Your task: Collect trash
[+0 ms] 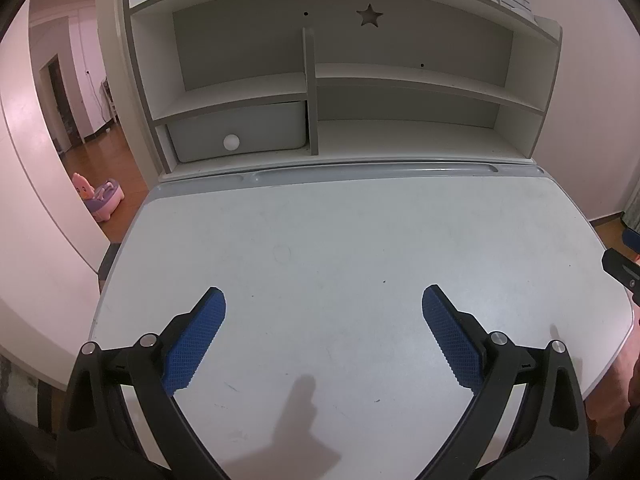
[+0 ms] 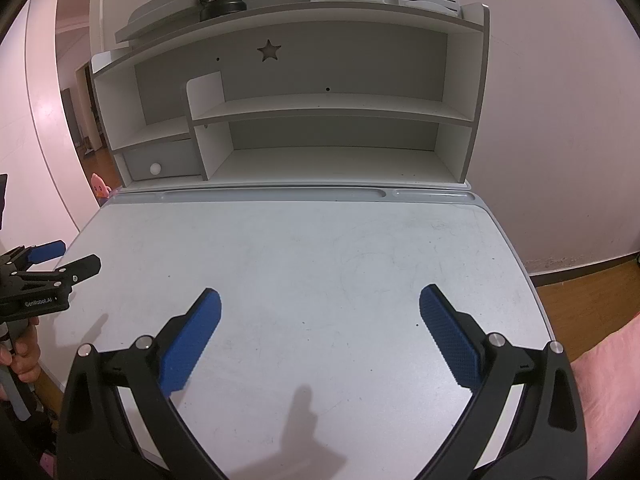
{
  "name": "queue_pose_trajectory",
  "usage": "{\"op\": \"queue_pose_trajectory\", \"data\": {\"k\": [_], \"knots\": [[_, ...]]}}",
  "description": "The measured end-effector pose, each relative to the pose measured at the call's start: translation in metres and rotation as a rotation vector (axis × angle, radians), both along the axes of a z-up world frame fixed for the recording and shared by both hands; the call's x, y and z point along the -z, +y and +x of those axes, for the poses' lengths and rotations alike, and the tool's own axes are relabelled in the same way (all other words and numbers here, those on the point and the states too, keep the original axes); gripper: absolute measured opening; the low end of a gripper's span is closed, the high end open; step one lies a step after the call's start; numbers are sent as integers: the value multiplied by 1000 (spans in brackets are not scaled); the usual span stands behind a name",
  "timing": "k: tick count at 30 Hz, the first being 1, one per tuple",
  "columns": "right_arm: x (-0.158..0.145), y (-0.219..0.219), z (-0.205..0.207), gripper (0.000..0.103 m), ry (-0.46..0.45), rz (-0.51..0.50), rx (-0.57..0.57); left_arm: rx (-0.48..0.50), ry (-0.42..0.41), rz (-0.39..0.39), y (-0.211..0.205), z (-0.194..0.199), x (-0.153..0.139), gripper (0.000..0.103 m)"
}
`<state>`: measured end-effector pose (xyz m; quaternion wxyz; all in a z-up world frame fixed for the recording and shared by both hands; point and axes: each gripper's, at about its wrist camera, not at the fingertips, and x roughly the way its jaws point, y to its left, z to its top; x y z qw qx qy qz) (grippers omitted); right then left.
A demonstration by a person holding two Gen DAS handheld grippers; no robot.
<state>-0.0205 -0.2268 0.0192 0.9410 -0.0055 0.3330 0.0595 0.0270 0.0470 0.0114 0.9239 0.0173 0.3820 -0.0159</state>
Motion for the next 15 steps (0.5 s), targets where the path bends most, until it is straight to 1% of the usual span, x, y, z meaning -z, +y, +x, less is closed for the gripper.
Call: {"op": "queue_pose_trajectory", "data": {"k": [15], "knots": [[1,-1,0,96,4,-1,-2,6,9,1,0,2,5,96]]}}
